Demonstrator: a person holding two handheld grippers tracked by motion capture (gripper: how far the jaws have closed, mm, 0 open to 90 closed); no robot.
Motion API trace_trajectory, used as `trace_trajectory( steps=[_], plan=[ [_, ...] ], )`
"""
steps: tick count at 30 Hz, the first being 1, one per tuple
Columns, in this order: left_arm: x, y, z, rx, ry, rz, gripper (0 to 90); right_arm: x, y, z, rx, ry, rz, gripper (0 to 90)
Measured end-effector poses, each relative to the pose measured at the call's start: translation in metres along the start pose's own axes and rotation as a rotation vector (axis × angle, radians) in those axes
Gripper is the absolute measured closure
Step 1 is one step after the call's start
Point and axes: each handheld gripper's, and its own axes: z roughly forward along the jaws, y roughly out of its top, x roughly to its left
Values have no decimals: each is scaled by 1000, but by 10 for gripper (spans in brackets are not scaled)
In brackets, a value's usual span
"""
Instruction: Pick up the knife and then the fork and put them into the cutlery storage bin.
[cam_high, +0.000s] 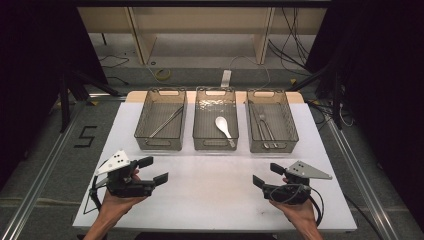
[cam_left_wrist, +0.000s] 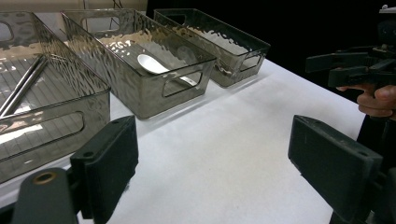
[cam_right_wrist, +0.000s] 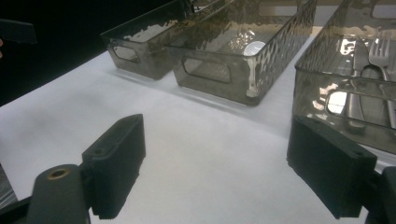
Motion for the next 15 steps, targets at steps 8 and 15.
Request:
trace_trajectory(
  steps=[8, 15],
  plan=[
    [1, 0, -1, 0, -1, -2, 156, 1, -7, -3, 31, -38, -23, 198],
    [0, 0, 0, 6, -3, 1, 156, -1, -7, -6, 28, -38, -12, 198]
  ],
)
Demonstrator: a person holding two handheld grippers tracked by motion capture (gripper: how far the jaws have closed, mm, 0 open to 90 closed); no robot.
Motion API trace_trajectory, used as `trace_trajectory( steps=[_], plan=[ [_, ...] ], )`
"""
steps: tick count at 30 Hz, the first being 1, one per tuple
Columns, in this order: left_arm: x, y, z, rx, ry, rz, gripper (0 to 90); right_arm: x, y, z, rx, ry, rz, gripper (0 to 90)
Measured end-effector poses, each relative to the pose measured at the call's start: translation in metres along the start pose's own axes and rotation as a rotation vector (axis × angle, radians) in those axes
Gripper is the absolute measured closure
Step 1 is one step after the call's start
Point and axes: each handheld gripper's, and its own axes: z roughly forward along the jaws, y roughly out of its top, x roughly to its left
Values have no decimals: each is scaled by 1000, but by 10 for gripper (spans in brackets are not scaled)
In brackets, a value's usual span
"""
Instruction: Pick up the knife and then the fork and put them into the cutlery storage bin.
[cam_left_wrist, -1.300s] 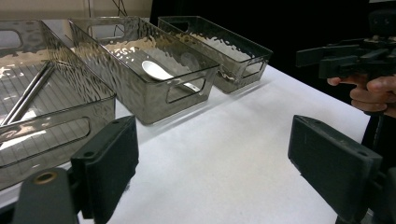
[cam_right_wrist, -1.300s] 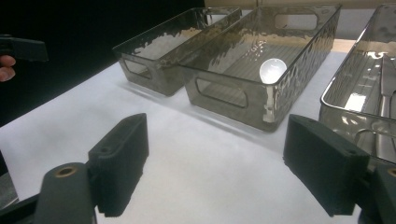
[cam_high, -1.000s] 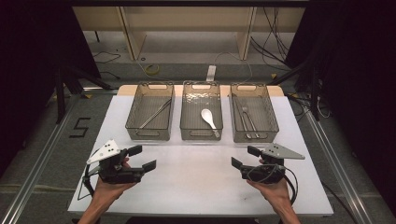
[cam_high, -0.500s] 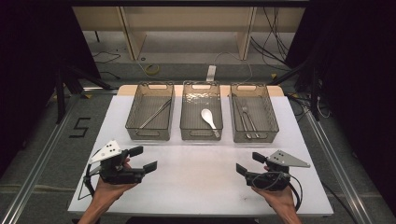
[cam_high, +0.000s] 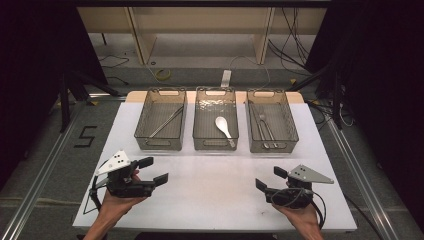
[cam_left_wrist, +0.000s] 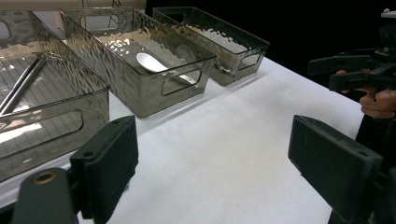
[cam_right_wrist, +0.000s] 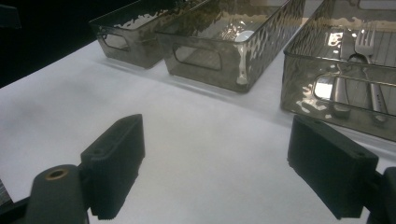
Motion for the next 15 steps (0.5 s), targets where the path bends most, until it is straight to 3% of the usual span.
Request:
trace_trajectory(
  steps=[15],
  plan=[
    [0, 0, 0, 2, 0, 4, 156, 0, 1, 0, -3, -6, 3, 198]
  ],
)
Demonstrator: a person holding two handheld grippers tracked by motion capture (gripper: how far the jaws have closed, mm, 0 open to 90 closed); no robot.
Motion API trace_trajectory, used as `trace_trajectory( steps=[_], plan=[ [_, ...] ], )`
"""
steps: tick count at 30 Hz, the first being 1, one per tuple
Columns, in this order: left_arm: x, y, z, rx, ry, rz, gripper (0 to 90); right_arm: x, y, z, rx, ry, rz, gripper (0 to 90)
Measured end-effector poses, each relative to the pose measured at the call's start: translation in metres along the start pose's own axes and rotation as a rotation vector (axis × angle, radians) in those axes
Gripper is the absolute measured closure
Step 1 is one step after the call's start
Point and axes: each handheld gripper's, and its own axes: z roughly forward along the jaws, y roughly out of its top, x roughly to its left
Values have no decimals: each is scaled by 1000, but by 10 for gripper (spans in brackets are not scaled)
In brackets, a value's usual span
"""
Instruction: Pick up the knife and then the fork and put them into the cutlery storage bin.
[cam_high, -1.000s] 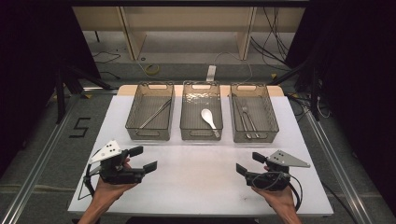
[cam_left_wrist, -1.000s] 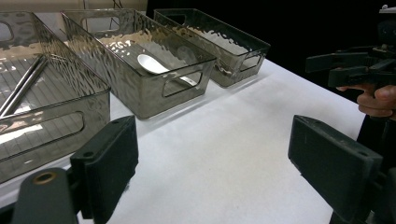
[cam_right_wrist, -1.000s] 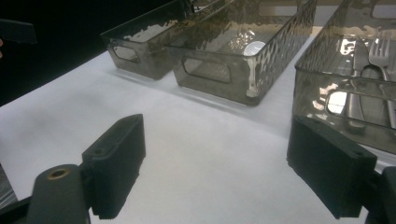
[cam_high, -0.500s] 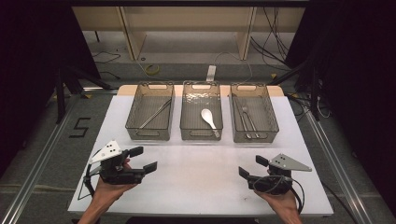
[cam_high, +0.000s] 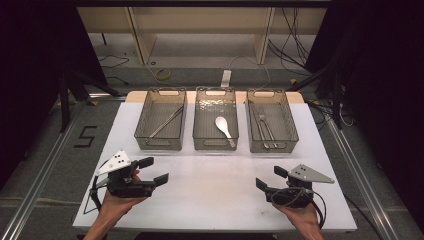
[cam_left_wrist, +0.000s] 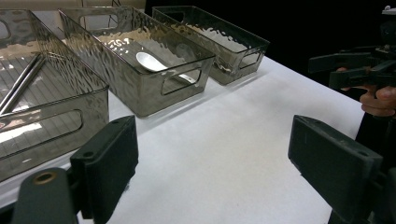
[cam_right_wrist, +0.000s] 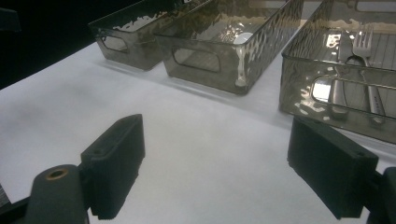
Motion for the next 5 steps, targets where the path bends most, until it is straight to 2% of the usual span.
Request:
trace_trajectory(
  steps=[5],
  plan=[
    [0, 0, 0, 1, 1, -1, 156, -1, 0, 0, 6, -10, -3, 199]
  ],
)
